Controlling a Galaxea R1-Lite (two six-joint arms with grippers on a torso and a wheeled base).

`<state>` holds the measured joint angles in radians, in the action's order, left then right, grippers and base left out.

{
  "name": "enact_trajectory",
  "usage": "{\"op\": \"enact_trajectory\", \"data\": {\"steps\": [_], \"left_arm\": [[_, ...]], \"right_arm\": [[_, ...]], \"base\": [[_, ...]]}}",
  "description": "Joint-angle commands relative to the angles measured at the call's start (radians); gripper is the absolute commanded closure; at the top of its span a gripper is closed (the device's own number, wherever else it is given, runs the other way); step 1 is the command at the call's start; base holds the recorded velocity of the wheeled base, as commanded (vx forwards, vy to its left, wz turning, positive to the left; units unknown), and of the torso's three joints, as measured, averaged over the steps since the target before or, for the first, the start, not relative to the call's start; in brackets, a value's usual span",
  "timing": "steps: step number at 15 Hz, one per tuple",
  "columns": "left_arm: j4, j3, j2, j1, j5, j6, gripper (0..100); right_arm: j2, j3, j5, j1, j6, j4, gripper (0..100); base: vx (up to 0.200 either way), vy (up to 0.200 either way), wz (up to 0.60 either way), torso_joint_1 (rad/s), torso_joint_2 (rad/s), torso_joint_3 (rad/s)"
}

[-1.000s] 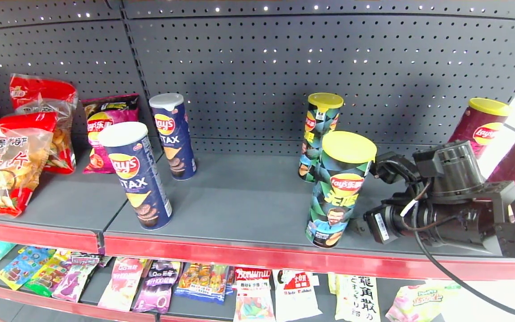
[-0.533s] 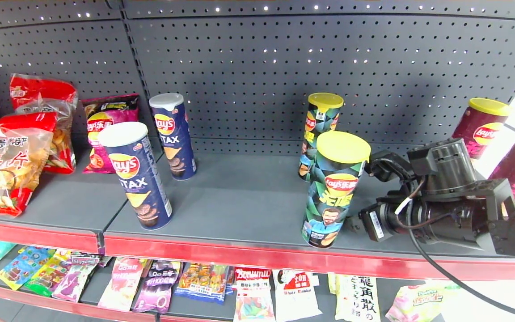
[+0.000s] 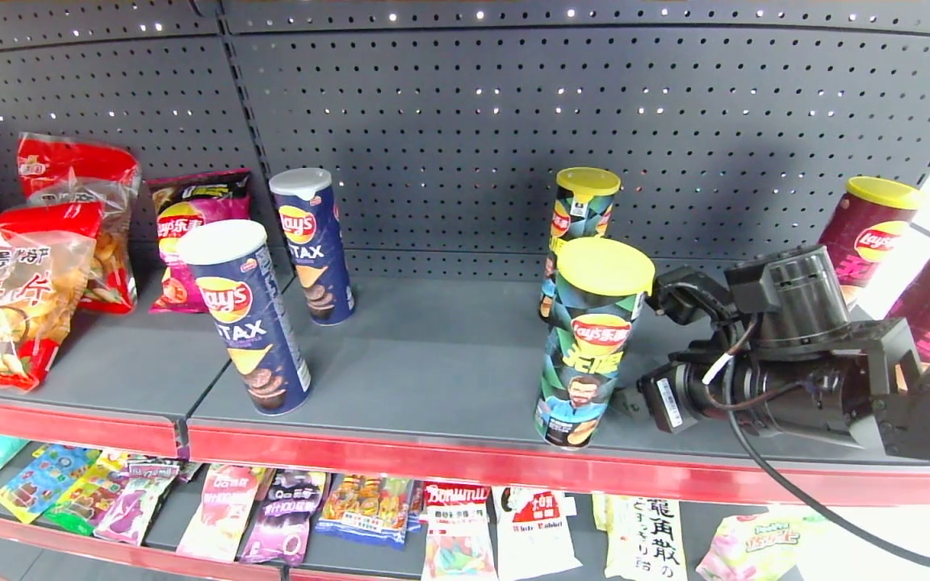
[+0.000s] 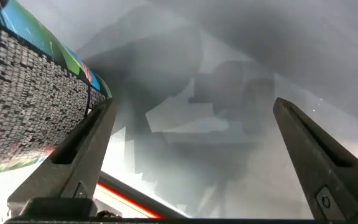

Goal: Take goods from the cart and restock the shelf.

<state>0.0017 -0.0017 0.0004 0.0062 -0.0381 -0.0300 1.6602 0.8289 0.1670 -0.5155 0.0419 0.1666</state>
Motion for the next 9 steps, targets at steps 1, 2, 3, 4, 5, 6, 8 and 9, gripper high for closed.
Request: {"op": "enact_trajectory", "data": {"steps": [1, 2, 3, 4, 5, 6, 8, 9], "left_arm": [[0.000, 0.000, 0.000, 0.001, 0.000, -0.001, 0], [0.000, 0.000, 0.000, 0.000, 0.000, -0.001, 0], [0.000, 0.000, 0.000, 0.001, 0.000, -0.001, 0], [0.000, 0.000, 0.000, 0.000, 0.000, -0.001, 0], [0.000, 0.000, 0.000, 0.000, 0.000, -0.001, 0], [0.000, 0.000, 0.000, 0.000, 0.000, -0.001, 0], [0.000, 0.000, 0.000, 0.000, -0.002, -0.001, 0], [0.000, 0.000, 0.000, 0.001, 0.000, -0.001, 0]], "right_arm": [[0.007, 0.006, 0.000, -0.009, 0.001, 0.002, 0], [0.012, 0.015, 0.000, -0.011, 0.000, 0.002, 0], [0.013, 0.024, 0.000, -0.011, 0.000, 0.001, 0], [0.015, 0.029, 0.000, -0.011, 0.001, 0.001, 0], [0.019, 0.030, 0.000, -0.012, 0.001, 0.001, 0], [0.019, 0.030, 0.000, -0.018, 0.001, 0.002, 0], [0.021, 0.030, 0.000, -0.023, 0.000, 0.002, 0], [0.021, 0.030, 0.000, -0.023, 0.000, 0.001, 0]], "base": [[0.000, 0.000, 0.00, 0.000, 0.00, 0.000], [0.000, 0.000, 0.00, 0.000, 0.00, 0.000], [0.000, 0.000, 0.00, 0.000, 0.00, 0.000], [0.000, 0.000, 0.00, 0.000, 0.00, 0.000], [0.000, 0.000, 0.00, 0.000, 0.00, 0.000], [0.000, 0.000, 0.00, 0.000, 0.00, 0.000], [0.000, 0.000, 0.00, 0.000, 0.00, 0.000], [0.000, 0.000, 0.00, 0.000, 0.00, 0.000]]}}
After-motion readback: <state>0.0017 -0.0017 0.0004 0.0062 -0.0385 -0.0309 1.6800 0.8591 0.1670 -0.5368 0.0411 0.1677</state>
